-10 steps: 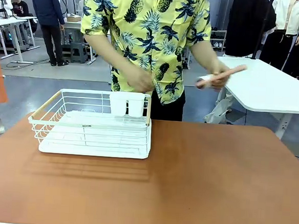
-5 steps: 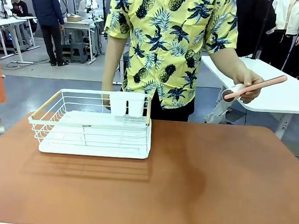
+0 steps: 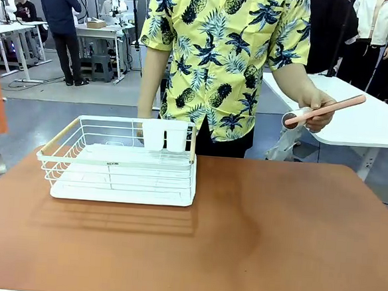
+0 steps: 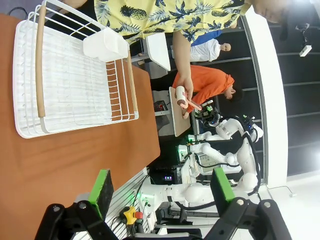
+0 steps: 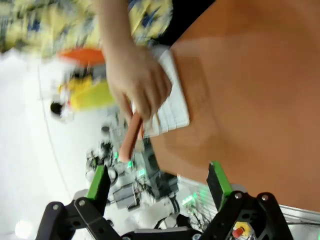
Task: Clean the table.
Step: Pick up the Lint Roller when the human hands it over.
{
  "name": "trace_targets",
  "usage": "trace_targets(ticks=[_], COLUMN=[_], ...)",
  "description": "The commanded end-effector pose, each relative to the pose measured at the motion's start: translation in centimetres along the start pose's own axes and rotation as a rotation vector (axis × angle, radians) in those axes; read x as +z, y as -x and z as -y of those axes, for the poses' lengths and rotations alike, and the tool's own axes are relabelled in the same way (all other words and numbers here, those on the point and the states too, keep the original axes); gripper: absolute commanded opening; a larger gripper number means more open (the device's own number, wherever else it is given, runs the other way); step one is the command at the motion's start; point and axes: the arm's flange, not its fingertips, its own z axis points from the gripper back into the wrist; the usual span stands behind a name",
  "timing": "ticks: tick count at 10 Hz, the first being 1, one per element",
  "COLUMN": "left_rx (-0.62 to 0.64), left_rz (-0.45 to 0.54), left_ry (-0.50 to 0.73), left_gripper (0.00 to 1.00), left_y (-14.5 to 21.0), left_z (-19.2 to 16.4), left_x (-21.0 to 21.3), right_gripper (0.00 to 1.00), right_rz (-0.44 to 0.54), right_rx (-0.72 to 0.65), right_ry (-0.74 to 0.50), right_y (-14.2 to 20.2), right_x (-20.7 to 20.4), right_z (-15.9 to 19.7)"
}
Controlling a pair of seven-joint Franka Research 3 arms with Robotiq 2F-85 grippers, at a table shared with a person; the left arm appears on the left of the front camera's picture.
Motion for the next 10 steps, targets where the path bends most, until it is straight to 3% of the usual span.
trace_targets(ticks=[1, 4, 7, 10], left_rx=[-0.007, -0.007, -0.007, -0.007], left_rz=[0.004, 0.004, 0.004, 0.004], left_ry=[0.008, 0.008, 0.008, 0.008], left_gripper=[1.00, 1.00, 1.00, 1.00], left_y=[0.1, 0.1, 0.1, 0.1], left_z=[0.3, 0.3, 0.3, 0.3], left_x=[0.2, 0.2, 0.2, 0.2], right_gripper=[1.00, 1.00, 1.00, 1.00], right_rz=[0.066, 0.124, 0.209, 0.245], right_rx=[-0.208, -0.346, -0.231, -0.137], right_ry=[0.168, 0.217, 0.218, 0.191], right_y=[3.9, 6.0, 8.6, 10.9], right_x=[-1.6, -4.6, -9.9, -11.5], right_z=[-3.8, -6.9, -7.9, -8.6])
